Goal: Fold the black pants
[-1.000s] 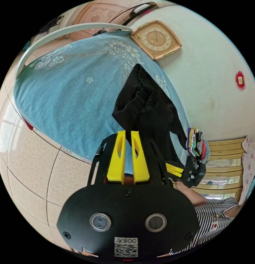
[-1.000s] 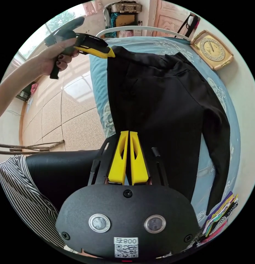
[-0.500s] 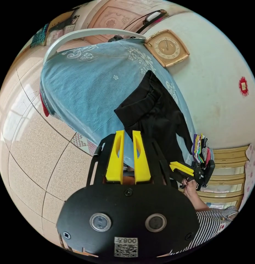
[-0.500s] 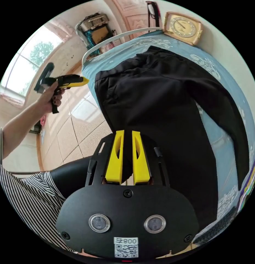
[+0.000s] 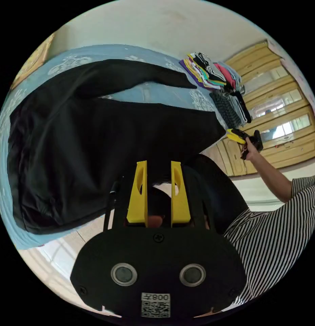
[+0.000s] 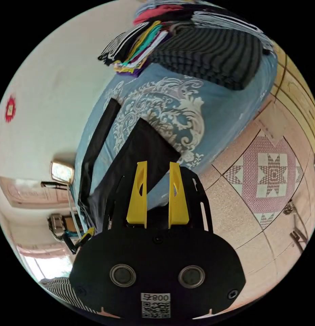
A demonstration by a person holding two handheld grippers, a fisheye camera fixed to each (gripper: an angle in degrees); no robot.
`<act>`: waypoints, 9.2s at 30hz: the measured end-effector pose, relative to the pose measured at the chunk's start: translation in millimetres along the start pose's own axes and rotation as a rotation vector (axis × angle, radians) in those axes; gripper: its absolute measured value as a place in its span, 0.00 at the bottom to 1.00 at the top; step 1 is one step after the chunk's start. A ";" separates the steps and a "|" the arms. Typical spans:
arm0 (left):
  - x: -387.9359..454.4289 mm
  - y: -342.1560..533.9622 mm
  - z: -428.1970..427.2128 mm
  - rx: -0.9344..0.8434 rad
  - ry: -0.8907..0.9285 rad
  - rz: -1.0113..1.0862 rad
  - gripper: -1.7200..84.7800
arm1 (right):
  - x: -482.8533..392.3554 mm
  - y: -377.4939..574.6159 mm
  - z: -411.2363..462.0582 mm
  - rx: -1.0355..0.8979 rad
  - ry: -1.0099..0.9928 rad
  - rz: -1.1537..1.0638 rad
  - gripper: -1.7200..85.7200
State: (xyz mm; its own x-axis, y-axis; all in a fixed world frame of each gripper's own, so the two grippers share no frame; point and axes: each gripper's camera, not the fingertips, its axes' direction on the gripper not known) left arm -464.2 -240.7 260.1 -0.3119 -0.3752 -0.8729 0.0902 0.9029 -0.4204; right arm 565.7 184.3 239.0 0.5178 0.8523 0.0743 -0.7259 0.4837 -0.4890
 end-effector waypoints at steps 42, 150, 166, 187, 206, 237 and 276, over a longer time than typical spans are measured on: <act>-210.5 -197.0 249.2 -0.081 -0.472 0.120 0.13 | -178.2 -245.4 -71.7 -0.082 -0.019 -0.282 0.14; -228.6 -228.5 177.1 -0.090 -0.286 0.154 0.03 | -233.7 -110.7 -175.6 -0.306 0.364 -0.553 0.04; -210.2 -158.5 86.5 0.178 -0.278 -0.187 0.10 | -287.4 -56.6 -133.5 -0.235 0.188 -0.731 0.02; -249.4 -191.7 25.5 0.193 -0.326 -0.542 0.03 | -450.8 96.4 75.5 -0.543 0.234 -1.314 0.02; -237.7 -318.4 -25.6 0.059 -0.434 -0.249 0.16 | -630.8 29.8 199.2 -0.422 0.024 -1.506 0.12; -51.1 -301.2 -64.0 0.048 -0.529 0.005 0.04 | -669.7 165.1 264.3 -0.397 0.107 -1.732 0.04; 72.5 44.2 -28.4 -0.010 -0.383 -0.120 0.03 | -433.1 418.0 253.4 -0.577 0.265 -1.740 0.04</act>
State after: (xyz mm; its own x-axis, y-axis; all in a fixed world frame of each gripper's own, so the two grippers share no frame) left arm -509.7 -222.1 185.3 0.0558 -0.5277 -0.8476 0.0645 0.8491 -0.5244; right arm -76.7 67.8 222.7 0.5099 -0.5477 0.6633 0.8336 0.5050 -0.2238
